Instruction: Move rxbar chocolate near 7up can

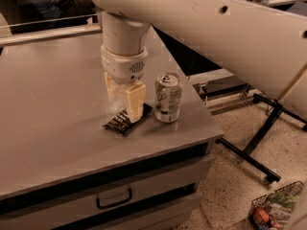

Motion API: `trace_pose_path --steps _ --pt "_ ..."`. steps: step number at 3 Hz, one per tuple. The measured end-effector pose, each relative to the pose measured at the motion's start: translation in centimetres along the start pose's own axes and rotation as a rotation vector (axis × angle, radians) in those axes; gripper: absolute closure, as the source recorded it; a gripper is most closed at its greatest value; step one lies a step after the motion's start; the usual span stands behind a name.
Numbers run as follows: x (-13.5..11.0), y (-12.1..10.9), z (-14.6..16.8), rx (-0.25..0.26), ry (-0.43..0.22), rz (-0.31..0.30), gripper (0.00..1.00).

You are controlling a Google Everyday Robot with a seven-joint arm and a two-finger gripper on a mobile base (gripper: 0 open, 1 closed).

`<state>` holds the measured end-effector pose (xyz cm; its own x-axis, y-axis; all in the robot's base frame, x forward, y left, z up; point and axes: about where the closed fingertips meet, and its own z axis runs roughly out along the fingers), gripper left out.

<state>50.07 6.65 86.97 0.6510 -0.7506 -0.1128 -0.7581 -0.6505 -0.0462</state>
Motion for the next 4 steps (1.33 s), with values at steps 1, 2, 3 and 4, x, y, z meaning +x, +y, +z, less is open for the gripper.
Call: trace_pose_path --steps 1,2,3,4 --pt "-0.2 -0.4 -0.2 0.009 -0.005 -0.01 0.0" --pt "-1.0 -3.1 -1.8 0.089 -0.033 -0.031 0.0" --pt "1.5 -4.8 -5.8 0.217 -0.009 0.061 0.0" --pt "4.9 -5.1 -10.6 0.384 0.062 0.189 0.0"
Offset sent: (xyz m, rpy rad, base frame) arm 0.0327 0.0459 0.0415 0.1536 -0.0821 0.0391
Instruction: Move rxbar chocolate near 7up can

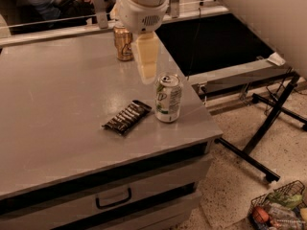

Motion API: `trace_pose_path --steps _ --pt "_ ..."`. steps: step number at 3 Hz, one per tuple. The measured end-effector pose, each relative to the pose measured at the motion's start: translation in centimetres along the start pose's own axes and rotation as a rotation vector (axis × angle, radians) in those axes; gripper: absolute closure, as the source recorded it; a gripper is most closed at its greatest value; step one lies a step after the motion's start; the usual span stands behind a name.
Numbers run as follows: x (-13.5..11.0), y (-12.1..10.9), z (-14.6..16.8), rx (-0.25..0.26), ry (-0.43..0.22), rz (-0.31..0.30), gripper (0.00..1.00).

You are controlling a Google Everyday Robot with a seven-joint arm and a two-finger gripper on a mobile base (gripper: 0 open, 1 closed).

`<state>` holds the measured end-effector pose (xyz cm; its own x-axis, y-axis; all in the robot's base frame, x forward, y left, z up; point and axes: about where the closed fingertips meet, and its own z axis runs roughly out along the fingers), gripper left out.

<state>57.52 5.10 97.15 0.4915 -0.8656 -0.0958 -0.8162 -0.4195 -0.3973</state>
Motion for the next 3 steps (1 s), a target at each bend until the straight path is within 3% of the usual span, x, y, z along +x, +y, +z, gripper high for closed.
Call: trace_pose_path --steps 1,2,3 --pt "2.5 -1.4 -4.8 0.216 0.089 0.108 0.0" --pt "2.8 -2.8 -9.2 0.431 0.164 0.172 0.0" --pt "4.1 -3.9 -11.8 0.543 0.228 0.236 0.0"
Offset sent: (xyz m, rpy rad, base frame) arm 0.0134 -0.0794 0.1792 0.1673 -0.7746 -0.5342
